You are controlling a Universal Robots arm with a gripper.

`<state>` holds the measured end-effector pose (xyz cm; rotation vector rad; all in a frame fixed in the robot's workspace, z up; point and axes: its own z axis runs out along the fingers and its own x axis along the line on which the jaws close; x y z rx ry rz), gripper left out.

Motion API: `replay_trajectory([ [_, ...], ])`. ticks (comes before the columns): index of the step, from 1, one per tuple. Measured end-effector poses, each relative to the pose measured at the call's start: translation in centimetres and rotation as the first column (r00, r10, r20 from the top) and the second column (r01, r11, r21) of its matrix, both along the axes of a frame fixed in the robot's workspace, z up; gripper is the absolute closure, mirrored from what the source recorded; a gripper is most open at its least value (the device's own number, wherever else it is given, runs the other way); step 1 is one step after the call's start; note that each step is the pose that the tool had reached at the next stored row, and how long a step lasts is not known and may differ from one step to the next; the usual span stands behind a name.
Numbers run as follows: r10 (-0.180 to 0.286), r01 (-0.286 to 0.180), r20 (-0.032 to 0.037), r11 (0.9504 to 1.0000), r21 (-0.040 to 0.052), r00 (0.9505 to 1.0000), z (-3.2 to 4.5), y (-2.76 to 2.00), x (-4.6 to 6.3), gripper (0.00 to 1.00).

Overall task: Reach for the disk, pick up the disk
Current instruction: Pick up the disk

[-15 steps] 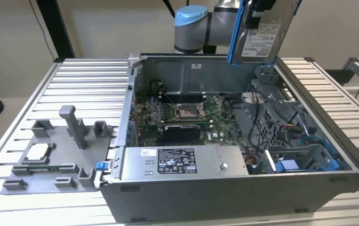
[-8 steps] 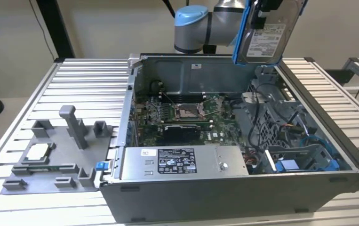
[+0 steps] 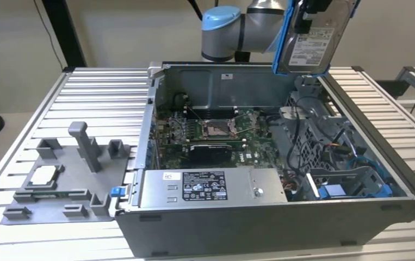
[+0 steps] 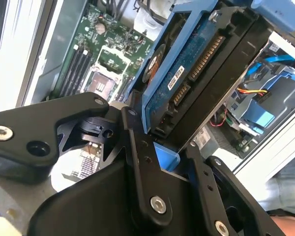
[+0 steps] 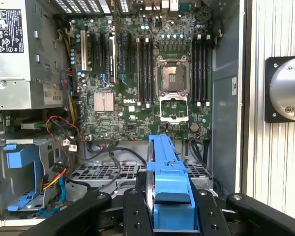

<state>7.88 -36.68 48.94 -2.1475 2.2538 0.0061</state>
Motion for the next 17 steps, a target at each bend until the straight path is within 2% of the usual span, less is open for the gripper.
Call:
replay_trajectory([
  [7,0.0,0.0,0.0,1.0,-0.0001,1.0,0.01,-0.1,0.0,1.0],
  [17,-0.002,0.002,-0.0018,1.0,0.0,1.0,0.0,-1.43,0.4,1.0],
])
